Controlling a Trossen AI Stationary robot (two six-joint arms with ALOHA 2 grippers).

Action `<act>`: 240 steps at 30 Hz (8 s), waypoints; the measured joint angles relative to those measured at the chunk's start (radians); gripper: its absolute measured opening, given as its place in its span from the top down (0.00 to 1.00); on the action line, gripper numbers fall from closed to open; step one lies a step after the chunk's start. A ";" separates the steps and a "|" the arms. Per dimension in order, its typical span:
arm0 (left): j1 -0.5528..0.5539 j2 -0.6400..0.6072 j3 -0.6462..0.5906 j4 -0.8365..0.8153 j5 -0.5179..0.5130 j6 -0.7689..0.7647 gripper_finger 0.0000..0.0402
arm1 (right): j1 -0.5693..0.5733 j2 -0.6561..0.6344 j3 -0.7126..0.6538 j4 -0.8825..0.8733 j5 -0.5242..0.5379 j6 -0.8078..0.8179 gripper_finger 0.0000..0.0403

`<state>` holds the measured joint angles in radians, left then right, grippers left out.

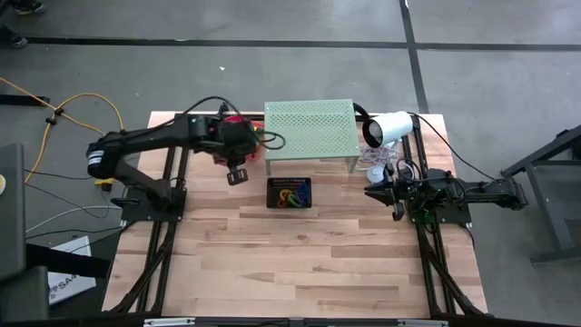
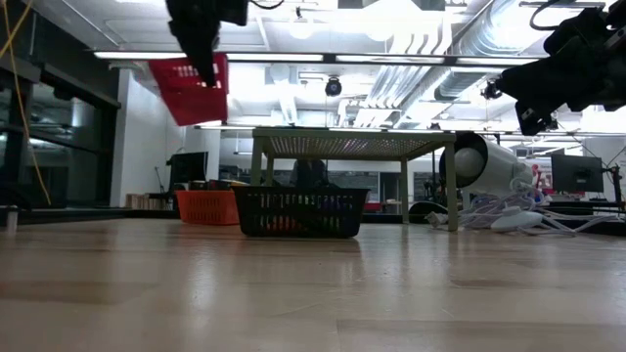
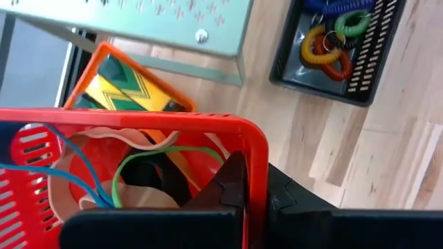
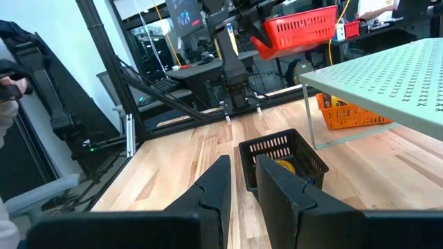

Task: Pick & Place Office Desk Supplies
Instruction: Put the red bin with the rubber bands on the shelf, then put the orange bin with the crayon boxes on the shelf

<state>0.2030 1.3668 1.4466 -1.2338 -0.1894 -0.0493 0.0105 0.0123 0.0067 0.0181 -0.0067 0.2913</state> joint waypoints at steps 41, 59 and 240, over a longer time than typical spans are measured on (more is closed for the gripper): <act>0.150 0.499 0.514 -0.040 0.109 0.364 1.00 | 0.000 0.000 0.000 0.000 0.000 0.000 0.86; 0.126 0.572 0.577 -0.026 0.109 0.318 1.00 | 0.000 0.000 0.000 0.000 0.000 0.000 0.86; 0.365 -0.253 -0.844 0.898 0.181 0.686 0.77 | 0.000 0.000 0.000 0.000 0.003 0.000 0.86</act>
<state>0.5680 1.1137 0.6025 -0.3355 -0.0087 0.6367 0.0105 0.0123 0.0064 0.0178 -0.0035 0.2913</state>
